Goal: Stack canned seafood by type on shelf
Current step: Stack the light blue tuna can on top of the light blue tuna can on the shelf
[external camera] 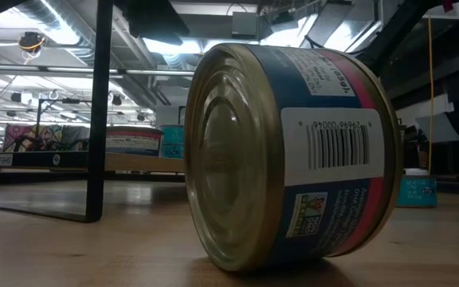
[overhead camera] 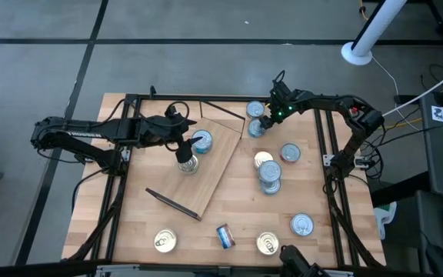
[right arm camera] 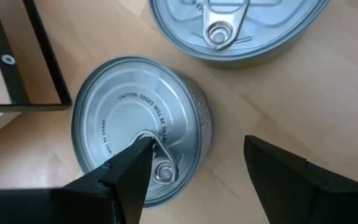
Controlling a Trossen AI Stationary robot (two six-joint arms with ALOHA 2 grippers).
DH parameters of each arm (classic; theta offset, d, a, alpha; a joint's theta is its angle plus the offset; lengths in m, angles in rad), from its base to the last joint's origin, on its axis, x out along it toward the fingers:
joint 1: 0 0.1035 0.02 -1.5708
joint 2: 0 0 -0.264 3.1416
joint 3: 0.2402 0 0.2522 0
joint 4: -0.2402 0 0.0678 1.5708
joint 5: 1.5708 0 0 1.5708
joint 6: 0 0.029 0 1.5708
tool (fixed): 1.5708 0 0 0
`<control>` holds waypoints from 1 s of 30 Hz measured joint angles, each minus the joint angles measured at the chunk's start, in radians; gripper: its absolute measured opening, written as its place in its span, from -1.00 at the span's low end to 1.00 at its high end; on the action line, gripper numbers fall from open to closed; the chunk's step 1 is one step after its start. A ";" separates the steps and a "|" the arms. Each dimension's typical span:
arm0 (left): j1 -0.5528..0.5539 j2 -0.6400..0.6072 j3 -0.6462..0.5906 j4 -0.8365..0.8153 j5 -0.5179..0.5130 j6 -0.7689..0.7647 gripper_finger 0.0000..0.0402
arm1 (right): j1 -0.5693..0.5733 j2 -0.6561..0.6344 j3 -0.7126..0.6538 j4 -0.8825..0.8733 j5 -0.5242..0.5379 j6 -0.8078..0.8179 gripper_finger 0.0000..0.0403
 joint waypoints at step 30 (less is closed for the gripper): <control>0.000 0.000 0.000 0.000 0.000 -0.022 0.35 | 0.001 0.017 0.002 0.064 0.032 0.051 -0.28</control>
